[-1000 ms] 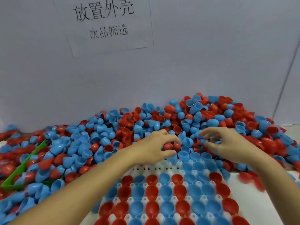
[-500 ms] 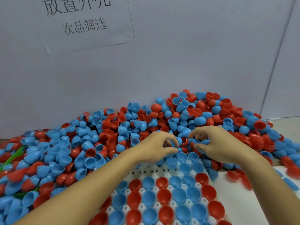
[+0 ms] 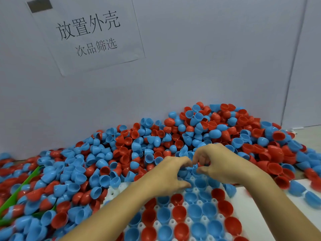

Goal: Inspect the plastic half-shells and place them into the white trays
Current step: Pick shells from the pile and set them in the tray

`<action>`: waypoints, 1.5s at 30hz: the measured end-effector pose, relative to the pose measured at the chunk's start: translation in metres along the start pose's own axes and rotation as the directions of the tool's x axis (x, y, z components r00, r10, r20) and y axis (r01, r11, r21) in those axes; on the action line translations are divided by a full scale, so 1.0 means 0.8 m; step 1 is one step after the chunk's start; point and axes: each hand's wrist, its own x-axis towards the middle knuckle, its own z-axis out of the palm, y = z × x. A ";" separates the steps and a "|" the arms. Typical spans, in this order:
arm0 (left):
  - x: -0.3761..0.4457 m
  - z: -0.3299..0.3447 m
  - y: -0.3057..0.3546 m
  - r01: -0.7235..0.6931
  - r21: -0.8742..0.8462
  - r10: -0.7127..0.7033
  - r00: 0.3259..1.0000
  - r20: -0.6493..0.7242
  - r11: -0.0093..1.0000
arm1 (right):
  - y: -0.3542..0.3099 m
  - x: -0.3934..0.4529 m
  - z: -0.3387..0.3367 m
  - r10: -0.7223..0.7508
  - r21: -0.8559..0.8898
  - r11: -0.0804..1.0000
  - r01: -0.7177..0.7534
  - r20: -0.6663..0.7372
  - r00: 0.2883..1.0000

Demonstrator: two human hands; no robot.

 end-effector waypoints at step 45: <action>-0.034 -0.025 -0.010 0.345 -0.332 -0.401 0.909 -0.113 0.878 | -0.013 -0.002 0.003 -0.092 -0.017 0.996 0.092 -0.064 0.994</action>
